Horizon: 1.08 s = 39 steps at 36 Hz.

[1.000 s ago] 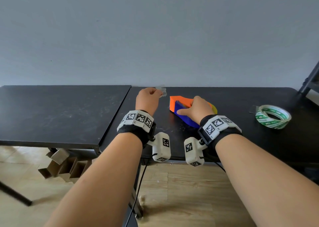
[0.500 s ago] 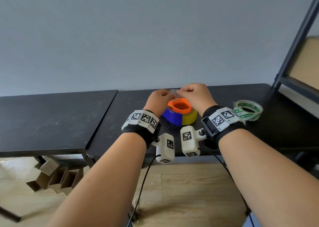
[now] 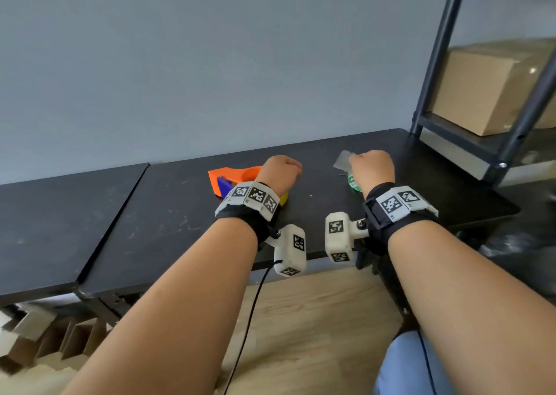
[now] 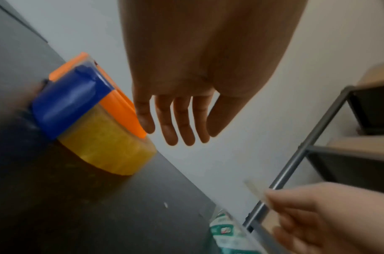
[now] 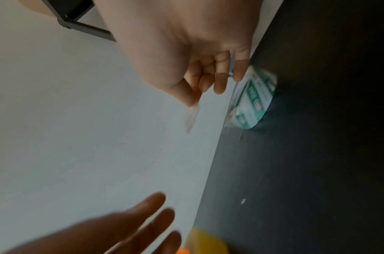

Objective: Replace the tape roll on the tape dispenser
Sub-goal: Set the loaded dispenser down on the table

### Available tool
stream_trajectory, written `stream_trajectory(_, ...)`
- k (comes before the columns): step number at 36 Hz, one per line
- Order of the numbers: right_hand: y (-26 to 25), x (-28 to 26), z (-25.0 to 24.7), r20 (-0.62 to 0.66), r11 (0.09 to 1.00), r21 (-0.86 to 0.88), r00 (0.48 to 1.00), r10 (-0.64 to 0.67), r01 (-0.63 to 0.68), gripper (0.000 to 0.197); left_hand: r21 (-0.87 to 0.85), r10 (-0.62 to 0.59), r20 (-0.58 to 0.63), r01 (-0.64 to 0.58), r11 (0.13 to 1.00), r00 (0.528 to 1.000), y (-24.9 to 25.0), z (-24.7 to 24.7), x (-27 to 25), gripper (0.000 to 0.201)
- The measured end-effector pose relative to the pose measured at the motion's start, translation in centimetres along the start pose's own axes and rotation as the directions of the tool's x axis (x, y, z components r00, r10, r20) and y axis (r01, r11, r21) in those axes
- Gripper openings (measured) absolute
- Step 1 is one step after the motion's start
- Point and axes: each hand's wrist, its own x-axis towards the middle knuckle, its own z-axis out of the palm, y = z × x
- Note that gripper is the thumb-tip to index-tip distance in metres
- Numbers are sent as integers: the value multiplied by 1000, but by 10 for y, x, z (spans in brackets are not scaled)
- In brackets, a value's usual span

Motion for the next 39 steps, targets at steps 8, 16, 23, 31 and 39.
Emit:
stream_trajectory(8,26,20,-13,4,989,-5,989,148,-148,26,138,22,87,-34,990,996,20,41,14,39)
stream_trajectory(16,39,32,-11,-21,977,-125,985,169,-170,38,289,28,216,-91,953,976,34,83,33,53)
stream_trajectory(23,50,42,-6,-25,970,-185,987,158,-160,38,369,70,256,-165,915,964,36,97,31,58)
stream_trajectory(31,58,42,-9,-31,992,-21,992,123,-124,42,380,87,269,-188,906,959,40,94,32,55)
stream_trajectory(39,59,45,3,-30,997,-61,998,48,-50,15,371,62,275,-166,914,959,35,94,33,54)
